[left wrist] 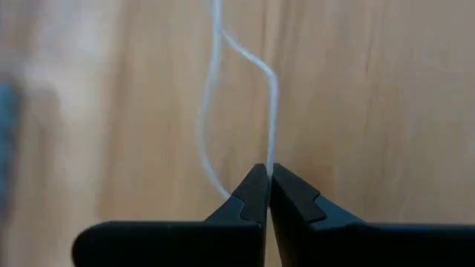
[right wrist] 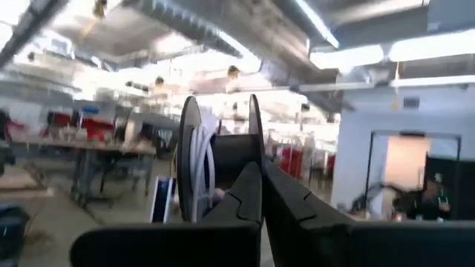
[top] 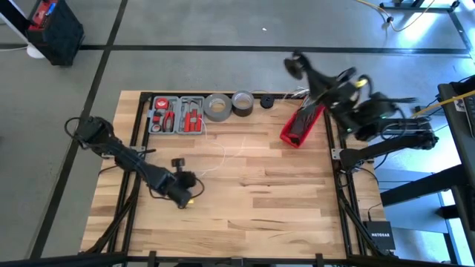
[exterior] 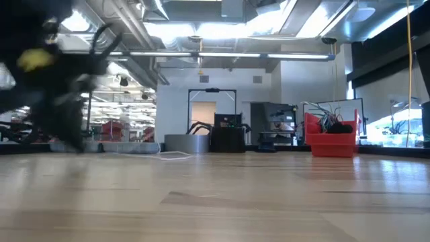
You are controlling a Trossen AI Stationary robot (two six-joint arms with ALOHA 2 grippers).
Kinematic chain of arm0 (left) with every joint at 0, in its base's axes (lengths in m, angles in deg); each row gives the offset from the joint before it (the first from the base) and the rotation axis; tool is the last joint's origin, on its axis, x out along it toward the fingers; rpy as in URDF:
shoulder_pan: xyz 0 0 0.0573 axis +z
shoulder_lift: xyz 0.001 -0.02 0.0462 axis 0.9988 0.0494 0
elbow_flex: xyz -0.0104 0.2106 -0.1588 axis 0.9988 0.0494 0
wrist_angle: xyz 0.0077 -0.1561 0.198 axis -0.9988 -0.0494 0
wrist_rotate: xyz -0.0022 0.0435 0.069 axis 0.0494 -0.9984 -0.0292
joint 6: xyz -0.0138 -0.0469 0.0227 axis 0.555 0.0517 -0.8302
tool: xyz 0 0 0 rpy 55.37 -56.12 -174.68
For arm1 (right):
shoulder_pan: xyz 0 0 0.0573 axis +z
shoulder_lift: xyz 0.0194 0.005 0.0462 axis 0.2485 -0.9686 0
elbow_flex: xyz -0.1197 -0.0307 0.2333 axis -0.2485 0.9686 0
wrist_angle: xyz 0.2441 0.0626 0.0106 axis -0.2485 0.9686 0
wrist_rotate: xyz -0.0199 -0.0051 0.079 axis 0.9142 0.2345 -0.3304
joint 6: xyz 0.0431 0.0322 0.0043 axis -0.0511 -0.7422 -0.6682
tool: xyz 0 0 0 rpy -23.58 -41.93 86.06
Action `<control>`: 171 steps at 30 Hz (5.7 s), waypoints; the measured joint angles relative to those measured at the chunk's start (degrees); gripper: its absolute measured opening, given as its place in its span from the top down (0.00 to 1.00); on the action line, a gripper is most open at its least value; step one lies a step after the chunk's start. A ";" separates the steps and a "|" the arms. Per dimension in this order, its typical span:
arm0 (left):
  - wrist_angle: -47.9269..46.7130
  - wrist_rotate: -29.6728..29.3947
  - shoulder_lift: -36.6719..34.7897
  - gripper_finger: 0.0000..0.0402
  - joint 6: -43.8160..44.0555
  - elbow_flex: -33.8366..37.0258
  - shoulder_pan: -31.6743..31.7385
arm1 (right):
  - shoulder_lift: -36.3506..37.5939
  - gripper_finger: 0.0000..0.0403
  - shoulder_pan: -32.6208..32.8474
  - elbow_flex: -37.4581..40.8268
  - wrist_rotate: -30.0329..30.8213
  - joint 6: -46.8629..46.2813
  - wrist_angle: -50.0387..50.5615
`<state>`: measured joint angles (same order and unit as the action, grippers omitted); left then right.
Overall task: Coil cords
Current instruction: Coil the white wire onto the black spool
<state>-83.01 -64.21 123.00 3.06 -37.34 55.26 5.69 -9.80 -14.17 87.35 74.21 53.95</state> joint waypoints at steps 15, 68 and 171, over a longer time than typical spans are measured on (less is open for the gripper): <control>0.22 -0.50 -0.42 0.88 13.17 4.88 -5.85 | 2.90 0.99 -0.53 0.00 -4.41 2.24 1.79; 45.59 -7.54 -6.07 0.65 -45.55 -11.03 17.26 | -20.73 0.99 5.98 18.46 -7.54 -15.99 -14.25; 41.43 -4.40 -19.24 0.99 -47.37 -8.77 19.22 | -29.63 0.99 -2.14 16.90 -16.14 -3.53 -2.15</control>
<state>-41.58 -68.61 103.76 -44.30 -46.11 74.48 -23.95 -11.94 2.73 71.21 70.68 51.81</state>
